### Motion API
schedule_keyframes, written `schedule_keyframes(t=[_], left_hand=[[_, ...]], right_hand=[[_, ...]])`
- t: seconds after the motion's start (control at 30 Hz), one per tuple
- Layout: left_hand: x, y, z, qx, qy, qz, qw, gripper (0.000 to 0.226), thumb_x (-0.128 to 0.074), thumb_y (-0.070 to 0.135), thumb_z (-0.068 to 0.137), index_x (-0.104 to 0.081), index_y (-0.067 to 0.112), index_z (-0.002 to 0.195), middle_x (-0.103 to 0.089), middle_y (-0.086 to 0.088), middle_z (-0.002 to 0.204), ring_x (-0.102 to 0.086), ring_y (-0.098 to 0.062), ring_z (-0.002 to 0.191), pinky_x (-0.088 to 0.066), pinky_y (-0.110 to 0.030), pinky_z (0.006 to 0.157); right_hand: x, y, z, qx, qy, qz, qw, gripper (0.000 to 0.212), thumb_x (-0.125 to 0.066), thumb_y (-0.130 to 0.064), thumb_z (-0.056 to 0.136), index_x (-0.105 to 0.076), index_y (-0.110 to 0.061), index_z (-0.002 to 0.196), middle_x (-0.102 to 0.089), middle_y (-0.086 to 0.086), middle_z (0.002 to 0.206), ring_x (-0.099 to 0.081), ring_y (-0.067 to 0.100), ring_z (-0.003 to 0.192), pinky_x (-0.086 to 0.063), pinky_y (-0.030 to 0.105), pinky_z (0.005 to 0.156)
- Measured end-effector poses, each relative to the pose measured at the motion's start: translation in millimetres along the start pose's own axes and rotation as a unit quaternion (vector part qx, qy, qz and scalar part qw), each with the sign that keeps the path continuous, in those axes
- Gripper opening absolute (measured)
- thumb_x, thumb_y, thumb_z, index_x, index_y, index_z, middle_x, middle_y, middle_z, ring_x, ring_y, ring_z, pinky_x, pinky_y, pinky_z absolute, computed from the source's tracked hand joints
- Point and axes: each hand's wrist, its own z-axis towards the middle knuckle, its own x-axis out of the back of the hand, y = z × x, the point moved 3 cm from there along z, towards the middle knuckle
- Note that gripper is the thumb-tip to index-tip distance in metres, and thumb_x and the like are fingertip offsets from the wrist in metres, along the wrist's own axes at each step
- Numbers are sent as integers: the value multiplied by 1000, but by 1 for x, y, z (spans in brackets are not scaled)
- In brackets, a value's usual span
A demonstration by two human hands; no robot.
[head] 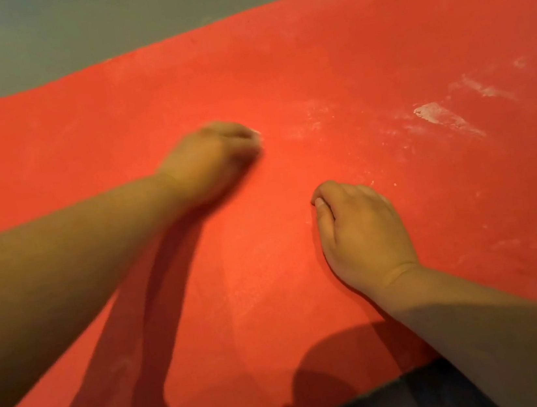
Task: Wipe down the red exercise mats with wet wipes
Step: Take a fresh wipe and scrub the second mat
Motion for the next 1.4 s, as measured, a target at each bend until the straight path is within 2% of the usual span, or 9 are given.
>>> schedule_keyframes(t=[0.17, 0.27, 0.43, 0.53, 0.63, 0.87, 1.1, 1.3, 1.4], left_hand=[[10, -98, -24, 455, 80, 44, 886, 25, -52, 6, 87, -70, -3, 102, -65, -28, 109, -60, -43, 103, -47, -46, 88], [-7, -38, 19, 371, 82, -33, 924, 28, -52, 6, 85, -72, 5, 105, -67, -18, 114, -60, -33, 109, -45, -38, 96], [-15, 50, 61, -32, -33, -85, 995, 20, -60, 16, 89, -73, 10, 102, -68, -8, 114, -61, -24, 108, -43, -30, 92], [-8, -13, 63, 125, -13, 15, 992, 24, -53, 13, 91, -70, 8, 108, -63, -16, 120, -58, -34, 112, -44, -38, 94], [-7, -62, 45, 414, 57, 40, 908, 25, -52, 13, 92, -69, 2, 107, -65, -25, 113, -59, -40, 107, -46, -45, 92], [-29, 74, 82, -7, -27, -108, 994, 22, -56, 8, 85, -72, 11, 100, -67, -9, 109, -60, -27, 104, -44, -35, 88], [-24, -25, 92, 286, 47, -22, 957, 30, -51, 8, 88, -71, 13, 110, -67, -14, 116, -60, -30, 110, -46, -33, 90], [-30, 58, 113, -7, -37, -88, 995, 31, -55, 6, 84, -69, 18, 110, -68, -3, 111, -60, -23, 105, -43, -30, 89], [-20, 17, 122, 17, -69, 62, 996, 28, -50, 9, 85, -68, 17, 105, -65, -10, 112, -56, -32, 106, -44, -39, 90]], right_hand=[[-1, 0, 1, -1, -7, -6, 1000, 18, -36, -25, 94, -53, -20, 91, -61, 0, 85, -54, 28, 83, -43, 41, 77], [0, -1, 1, -7, -8, -5, 1000, 18, -36, -26, 93, -53, -20, 91, -61, 0, 85, -54, 28, 84, -43, 41, 77], [2, -2, 0, -9, 0, -15, 1000, 14, -42, -23, 93, -55, -20, 90, -62, 2, 85, -56, 30, 83, -41, 41, 76], [1, -1, 0, -5, 0, -8, 1000, 14, -42, -22, 93, -55, -20, 90, -62, 2, 84, -56, 30, 83, -43, 41, 76], [0, 0, 1, -3, -1, -3, 1000, 14, -40, -23, 93, -54, -21, 90, -61, 1, 84, -55, 28, 83, -43, 41, 77], [2, 0, 1, -9, -4, -4, 1000, 12, -43, -22, 93, -54, -20, 91, -62, 2, 86, -55, 29, 85, -41, 41, 77], [1, 3, 2, -2, -11, -5, 1000, 10, -43, -22, 91, -53, -20, 89, -61, 1, 85, -54, 28, 84, -41, 40, 77], [1, 1, 1, -2, -14, -9, 1000, 11, -43, -23, 91, -54, -21, 92, -61, 1, 87, -55, 28, 86, -40, 40, 78], [0, 1, 1, -4, -14, -4, 1000, 11, -43, -22, 91, -53, -21, 91, -61, 0, 87, -54, 27, 85, -41, 40, 78]])
